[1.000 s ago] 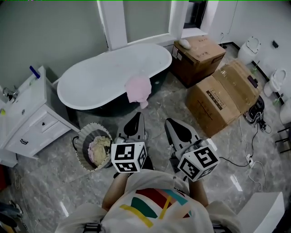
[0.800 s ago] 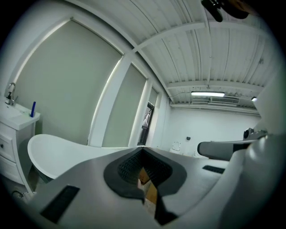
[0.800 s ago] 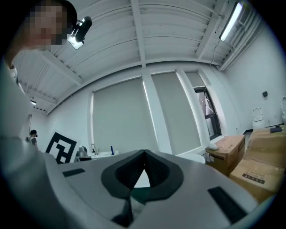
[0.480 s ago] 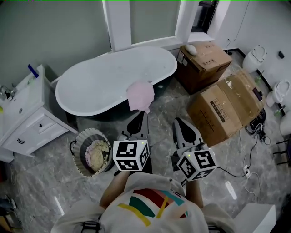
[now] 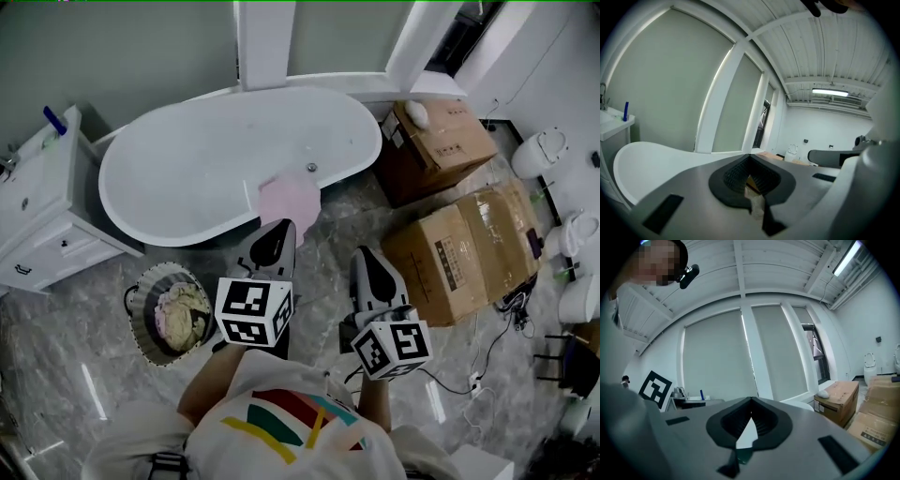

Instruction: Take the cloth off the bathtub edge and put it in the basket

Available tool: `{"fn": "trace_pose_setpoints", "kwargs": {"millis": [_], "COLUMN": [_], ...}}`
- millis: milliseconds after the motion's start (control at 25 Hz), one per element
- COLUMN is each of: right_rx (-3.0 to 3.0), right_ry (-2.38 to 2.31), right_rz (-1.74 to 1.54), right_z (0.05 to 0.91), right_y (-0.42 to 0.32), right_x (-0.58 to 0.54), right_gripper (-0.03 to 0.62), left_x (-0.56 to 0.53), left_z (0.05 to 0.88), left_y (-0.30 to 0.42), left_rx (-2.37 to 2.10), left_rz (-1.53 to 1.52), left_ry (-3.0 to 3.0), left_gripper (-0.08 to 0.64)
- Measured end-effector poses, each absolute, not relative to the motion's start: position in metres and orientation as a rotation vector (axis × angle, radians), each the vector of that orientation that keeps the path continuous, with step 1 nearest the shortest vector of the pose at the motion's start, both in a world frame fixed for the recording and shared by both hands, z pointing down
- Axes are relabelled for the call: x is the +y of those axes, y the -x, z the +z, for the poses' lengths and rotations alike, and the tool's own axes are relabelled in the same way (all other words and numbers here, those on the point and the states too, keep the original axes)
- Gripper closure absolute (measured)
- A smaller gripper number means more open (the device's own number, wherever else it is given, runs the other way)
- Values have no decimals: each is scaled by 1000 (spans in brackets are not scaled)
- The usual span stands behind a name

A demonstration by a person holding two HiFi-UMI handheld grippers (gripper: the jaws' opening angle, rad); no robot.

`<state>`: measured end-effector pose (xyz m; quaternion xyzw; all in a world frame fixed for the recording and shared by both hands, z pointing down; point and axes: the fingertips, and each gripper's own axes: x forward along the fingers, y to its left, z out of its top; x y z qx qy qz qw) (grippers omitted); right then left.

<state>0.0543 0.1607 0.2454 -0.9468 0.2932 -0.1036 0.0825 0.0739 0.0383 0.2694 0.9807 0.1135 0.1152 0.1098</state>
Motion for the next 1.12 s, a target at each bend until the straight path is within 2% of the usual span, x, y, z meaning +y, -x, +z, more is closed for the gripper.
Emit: {"fn": "trace_pose_setpoints", "kwargs": {"millis": [240, 520, 760, 1120], "right_rx": [952, 921, 912, 1048], "right_ry": [2853, 2917, 2907, 2853], "right_rz": [-324, -377, -434, -331], "right_z": [242, 242, 260, 243], "right_y": [-137, -212, -232, -252], "right_x": [111, 82, 85, 88], "right_gripper": [580, 580, 580, 580], "left_x": [-5, -51, -66, -61], "left_z": [257, 268, 292, 267], "left_y": [-152, -209, -225, -224], "left_rx": [282, 213, 114, -14], "left_rz": [273, 324, 384, 322], "left_ry": [-2894, -2763, -2793, -2879], "left_gripper": [543, 543, 543, 541]}}
